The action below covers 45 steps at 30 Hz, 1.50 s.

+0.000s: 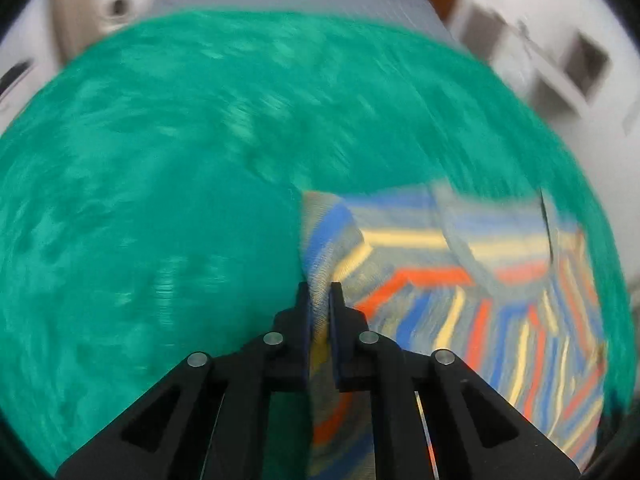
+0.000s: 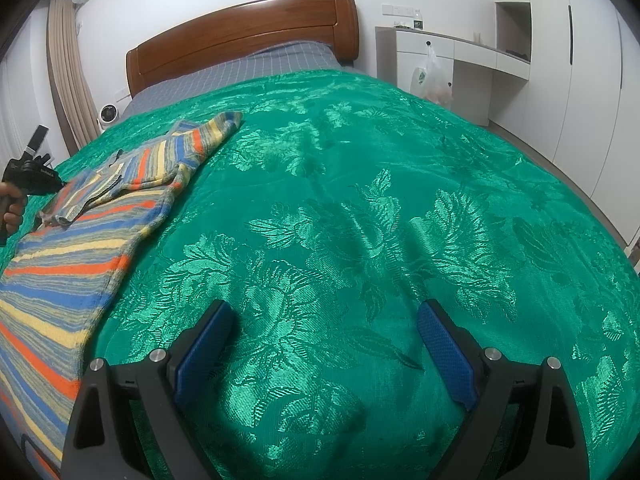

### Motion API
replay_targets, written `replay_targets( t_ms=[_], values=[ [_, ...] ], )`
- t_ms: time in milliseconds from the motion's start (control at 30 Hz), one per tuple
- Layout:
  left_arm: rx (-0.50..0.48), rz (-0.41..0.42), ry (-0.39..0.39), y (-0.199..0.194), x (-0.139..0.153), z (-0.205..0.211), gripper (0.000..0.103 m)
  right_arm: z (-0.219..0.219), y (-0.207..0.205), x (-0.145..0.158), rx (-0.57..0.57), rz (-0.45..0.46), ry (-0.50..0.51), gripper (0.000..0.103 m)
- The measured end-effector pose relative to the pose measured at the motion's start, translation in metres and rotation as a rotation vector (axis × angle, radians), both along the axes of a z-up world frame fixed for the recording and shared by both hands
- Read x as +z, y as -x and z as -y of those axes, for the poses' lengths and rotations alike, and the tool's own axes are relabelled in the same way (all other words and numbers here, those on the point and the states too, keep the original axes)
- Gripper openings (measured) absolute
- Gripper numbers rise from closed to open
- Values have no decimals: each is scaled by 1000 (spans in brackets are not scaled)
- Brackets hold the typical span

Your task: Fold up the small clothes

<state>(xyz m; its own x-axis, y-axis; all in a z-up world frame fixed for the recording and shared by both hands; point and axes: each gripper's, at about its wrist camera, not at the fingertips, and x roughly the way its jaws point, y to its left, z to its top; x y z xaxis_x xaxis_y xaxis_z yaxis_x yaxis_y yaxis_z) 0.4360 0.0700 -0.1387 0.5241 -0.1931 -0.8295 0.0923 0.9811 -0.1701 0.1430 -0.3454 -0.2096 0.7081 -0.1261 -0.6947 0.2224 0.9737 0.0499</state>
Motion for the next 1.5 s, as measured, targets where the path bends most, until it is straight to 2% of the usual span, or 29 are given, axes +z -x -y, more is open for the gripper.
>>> replay_targets(
  t_ms=[67, 167, 267, 300, 367, 400, 433, 533, 700, 767, 867, 1000, 1200, 1500],
  values=[
    [59, -2, 24, 3, -8, -10, 5, 0, 0, 0, 0, 0, 2, 94],
    [53, 7, -42, 8, -25, 0, 5, 0, -1, -1, 0, -1, 6, 94],
    [94, 2, 27, 13, -27, -12, 13, 0, -1, -1, 0, -1, 6, 94],
    [95, -3, 62, 15, -25, -18, 18, 0, -1, -1, 0, -1, 6, 94],
    [86, 1, 69, 25, -16, -25, 38, 0, -1, -1, 0, -1, 6, 94],
    [86, 19, 34, 37, -8, -30, 58, 0, -1, -1, 0, -1, 6, 94],
    [85, 36, 14, 46, -1, -35, 74, 0, -1, -1, 0, -1, 6, 94],
    [78, 78, -26, 86, 14, -52, 93, 0, -1, -1, 0, -1, 6, 94],
    [93, 99, -181, 149, -6, -75, 97, -1, -2, -1, -1, -1, 10, 94],
    [126, 104, -223, 155, -16, -82, 99, -1, -2, -1, -2, 1, 12, 94],
    [143, 112, -199, 156, -34, -93, 103, -1, -1, -2, -2, 3, 15, 94],
    [141, 149, -241, 161, -34, -85, 103, -1, -1, -3, -2, 3, 15, 94],
    [145, 148, -193, 164, -37, -93, 103, 0, 0, -3, -3, 4, 18, 94],
    [146, 150, -200, 164, -37, -91, 103, -1, 0, -3, -3, 4, 18, 95]
  ],
)
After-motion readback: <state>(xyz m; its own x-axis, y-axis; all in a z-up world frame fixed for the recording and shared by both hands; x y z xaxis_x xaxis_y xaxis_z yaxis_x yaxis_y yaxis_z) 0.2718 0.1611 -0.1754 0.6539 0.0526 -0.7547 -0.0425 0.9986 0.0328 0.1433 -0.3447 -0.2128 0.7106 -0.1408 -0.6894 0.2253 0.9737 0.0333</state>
